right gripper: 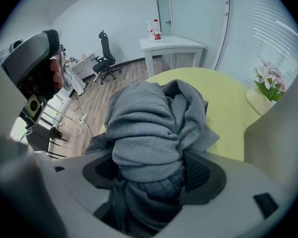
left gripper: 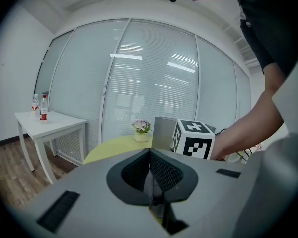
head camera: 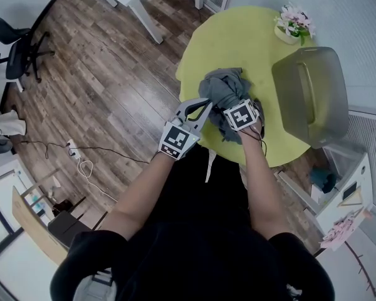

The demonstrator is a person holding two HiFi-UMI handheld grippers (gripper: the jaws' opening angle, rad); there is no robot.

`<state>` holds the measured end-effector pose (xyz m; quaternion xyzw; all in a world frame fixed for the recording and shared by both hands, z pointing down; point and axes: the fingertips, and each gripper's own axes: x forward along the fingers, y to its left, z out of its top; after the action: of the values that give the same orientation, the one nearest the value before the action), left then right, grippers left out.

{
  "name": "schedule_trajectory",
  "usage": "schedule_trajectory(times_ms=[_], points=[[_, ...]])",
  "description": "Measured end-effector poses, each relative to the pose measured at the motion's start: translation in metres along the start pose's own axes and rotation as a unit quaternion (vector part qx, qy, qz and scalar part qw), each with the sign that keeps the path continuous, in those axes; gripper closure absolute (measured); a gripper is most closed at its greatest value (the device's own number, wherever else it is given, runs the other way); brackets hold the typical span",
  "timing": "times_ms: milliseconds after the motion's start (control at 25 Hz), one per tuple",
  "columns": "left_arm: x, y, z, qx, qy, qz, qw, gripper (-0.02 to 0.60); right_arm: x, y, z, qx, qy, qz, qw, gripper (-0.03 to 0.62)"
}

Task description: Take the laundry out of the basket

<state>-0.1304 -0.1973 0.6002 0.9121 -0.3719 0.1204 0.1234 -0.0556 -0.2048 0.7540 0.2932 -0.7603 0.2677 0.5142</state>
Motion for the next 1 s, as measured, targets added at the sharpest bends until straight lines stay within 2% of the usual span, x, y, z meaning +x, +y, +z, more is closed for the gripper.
schedule_trajectory(times_ms=[280, 480, 760, 1000], points=[[0.006, 0.009, -0.005, 0.001, 0.004, 0.003, 1.0000, 0.572, 0.012, -0.001, -0.001, -0.006, 0.007, 0.006, 1.000, 0.239], [0.008, 0.009, -0.002, 0.002, 0.003, 0.000, 1.0000, 0.572, 0.005, -0.003, 0.005, -0.008, -0.004, 0.008, 1.000, 0.200], [0.000, 0.004, 0.019, 0.011, -0.007, 0.001, 0.9999, 0.571, -0.040, -0.008, 0.014, -0.001, -0.042, -0.005, 0.999, 0.198], [-0.020, -0.007, 0.055, 0.016, -0.033, -0.017, 0.9992, 0.571, -0.095, 0.003, 0.030, -0.005, -0.092, -0.012, 0.996, 0.198]])
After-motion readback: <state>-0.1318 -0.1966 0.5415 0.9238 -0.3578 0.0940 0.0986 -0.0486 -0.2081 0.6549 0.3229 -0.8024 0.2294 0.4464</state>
